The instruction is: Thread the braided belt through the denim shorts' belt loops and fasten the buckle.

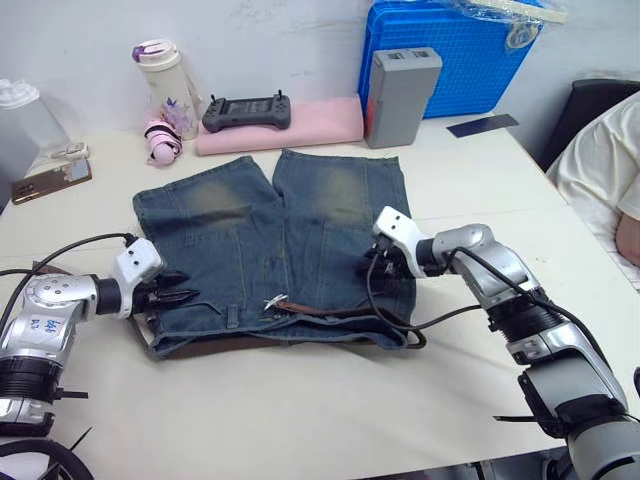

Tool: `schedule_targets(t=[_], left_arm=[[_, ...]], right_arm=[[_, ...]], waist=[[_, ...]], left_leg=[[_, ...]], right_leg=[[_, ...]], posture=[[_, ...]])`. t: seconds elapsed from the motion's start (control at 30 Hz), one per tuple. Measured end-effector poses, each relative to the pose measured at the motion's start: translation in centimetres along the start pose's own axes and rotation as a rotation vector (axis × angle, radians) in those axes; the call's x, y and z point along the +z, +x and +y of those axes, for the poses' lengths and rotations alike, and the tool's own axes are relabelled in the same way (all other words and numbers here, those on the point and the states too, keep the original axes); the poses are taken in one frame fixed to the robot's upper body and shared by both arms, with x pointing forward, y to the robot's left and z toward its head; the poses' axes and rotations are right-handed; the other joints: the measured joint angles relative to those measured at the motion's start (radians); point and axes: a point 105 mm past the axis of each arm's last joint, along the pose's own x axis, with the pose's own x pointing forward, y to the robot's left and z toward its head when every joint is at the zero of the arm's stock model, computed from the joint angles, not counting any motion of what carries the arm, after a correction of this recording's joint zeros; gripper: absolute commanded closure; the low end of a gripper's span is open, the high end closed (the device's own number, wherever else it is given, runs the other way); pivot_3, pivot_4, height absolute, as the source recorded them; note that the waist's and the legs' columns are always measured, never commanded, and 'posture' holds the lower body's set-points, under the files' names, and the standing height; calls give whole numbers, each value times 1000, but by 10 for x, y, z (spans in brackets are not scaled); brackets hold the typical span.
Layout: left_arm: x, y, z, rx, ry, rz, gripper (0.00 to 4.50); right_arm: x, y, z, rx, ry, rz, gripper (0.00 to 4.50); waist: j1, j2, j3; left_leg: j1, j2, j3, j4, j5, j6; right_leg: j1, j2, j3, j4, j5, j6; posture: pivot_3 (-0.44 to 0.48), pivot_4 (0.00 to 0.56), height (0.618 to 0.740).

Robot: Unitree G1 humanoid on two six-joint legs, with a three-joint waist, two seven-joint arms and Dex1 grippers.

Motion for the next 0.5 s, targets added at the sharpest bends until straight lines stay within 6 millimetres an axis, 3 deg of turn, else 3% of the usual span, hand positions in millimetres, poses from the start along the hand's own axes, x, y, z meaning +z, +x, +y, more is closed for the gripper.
schedule_targets(t=[0.07,0.3,0.5], left_arm=[[-2,1,1,0,9,11,4458],[0,20,10,47,108,39,4458],[17,45,49,293,353,116,4458]], right_arm=[[0,3,1,0,-1,4,4498],[1,15,-18,-126,12,11,4498],[11,27,-40,-284,28,-28,4498]], waist=[[0,0,-3],[11,4,-10],[27,4,-10]], left_leg=[[3,0,0,-1,0,0],[19,0,-1,-3,1,-1],[17,-1,-2,-4,3,-6]], right_leg=[[2,0,1,1,0,0],[19,0,1,-1,-1,-1],[12,0,3,8,-2,-4]], posture=[[0,150,676],[0,150,676],[0,150,676]])
